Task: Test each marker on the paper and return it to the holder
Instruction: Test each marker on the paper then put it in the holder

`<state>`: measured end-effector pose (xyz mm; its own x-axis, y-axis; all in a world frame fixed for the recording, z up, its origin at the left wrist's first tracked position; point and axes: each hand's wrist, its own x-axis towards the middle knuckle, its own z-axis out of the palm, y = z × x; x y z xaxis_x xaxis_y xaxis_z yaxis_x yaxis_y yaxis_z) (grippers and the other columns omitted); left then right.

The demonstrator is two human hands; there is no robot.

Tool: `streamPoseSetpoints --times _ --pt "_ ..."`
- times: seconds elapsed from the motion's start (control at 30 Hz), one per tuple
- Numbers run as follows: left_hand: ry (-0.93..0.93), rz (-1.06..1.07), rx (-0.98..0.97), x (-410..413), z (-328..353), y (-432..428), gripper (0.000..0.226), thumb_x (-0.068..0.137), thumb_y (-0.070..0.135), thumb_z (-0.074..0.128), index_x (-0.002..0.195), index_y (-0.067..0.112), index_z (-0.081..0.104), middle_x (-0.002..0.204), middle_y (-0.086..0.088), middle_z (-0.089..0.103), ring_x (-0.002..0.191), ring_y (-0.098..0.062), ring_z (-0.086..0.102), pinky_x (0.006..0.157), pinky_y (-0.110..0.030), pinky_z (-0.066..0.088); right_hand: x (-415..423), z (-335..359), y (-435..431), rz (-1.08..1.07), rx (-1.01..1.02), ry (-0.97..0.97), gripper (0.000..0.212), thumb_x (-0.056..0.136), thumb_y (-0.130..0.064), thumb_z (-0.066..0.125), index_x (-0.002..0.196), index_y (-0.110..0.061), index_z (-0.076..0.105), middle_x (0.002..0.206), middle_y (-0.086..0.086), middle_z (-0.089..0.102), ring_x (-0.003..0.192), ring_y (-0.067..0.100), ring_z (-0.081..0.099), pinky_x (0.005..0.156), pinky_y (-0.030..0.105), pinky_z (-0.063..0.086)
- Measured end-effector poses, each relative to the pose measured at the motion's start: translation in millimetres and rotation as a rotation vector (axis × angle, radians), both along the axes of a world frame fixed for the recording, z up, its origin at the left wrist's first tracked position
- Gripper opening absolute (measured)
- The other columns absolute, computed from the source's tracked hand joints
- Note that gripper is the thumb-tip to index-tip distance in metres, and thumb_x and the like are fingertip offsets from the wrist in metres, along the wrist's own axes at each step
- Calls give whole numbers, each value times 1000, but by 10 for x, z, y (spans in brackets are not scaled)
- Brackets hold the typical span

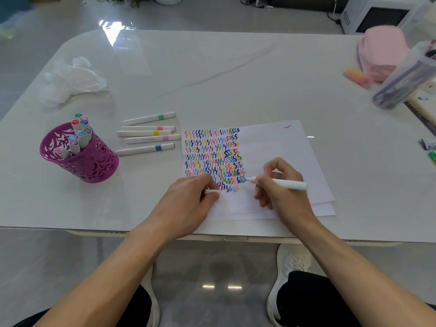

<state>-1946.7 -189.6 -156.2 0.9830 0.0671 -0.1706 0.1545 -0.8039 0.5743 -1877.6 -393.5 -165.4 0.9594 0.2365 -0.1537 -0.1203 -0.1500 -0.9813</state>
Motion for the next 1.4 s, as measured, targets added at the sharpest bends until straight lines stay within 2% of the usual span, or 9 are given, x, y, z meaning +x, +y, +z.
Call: streamPoseSetpoints --times 0.2,0.4,0.53,0.6,0.7,0.9,1.1,1.2,1.4 --pt "-13 66 -70 -2 63 27 12 99 36 58 106 29 65 94 13 65 83 -4 59 77 -26 52 70 94 -66 -63 104 -1 14 92 -6 71 89 -13 59 64 11 65 52 23 54 46 28 39" --pt "-79 180 -207 10 80 30 14 90 32 72 97 38 62 91 20 65 83 1 61 69 -9 48 44 197 -2 31 99 -100 9 89 -12 77 97 -16 77 83 3 76 63 17 63 55 29 50" --pt "-98 202 -350 11 101 -12 7 92 29 71 94 35 66 86 10 72 76 -5 67 74 -22 55 -2 264 60 56 63 -127 15 101 -18 64 100 -14 77 84 0 78 68 16 65 60 29 53" --pt "-95 179 -391 12 111 -29 3 95 30 66 96 31 69 85 8 73 75 -4 68 77 -30 58 -22 285 68 67 62 -142 19 104 -20 58 102 -13 76 85 4 78 68 18 66 59 29 53" --pt "-99 162 -412 10 119 -39 10 98 32 62 101 29 71 83 7 73 79 -8 68 79 -39 58 -46 297 72 90 86 -135 13 103 -18 59 102 -12 70 85 12 76 67 22 67 61 30 55" --pt "-128 164 -399 -2 134 -44 11 97 36 64 103 40 71 79 14 70 76 -4 66 74 -23 55 -60 288 81 118 83 -180 5 88 -16 64 91 -12 66 82 11 71 70 24 70 66 30 57" --pt "-115 120 -403 -5 155 -67 15 97 32 62 102 46 65 83 17 73 76 -2 69 75 -22 58 -81 266 113 142 44 -189 5 86 -15 65 89 -12 67 78 10 71 69 22 71 65 29 58" --pt "-111 107 -392 -7 160 -74 14 97 30 62 104 42 66 83 17 73 76 -2 69 75 -22 58 -87 247 110 156 17 -183 8 86 -18 66 91 -12 69 78 7 72 72 23 72 68 35 61" --pt "-121 120 -392 -10 172 -50 12 97 30 62 103 29 72 80 15 72 75 -4 69 74 -27 57 -74 256 104 131 27 -154 3 95 -11 71 96 -10 73 76 7 75 71 20 75 67 26 58"
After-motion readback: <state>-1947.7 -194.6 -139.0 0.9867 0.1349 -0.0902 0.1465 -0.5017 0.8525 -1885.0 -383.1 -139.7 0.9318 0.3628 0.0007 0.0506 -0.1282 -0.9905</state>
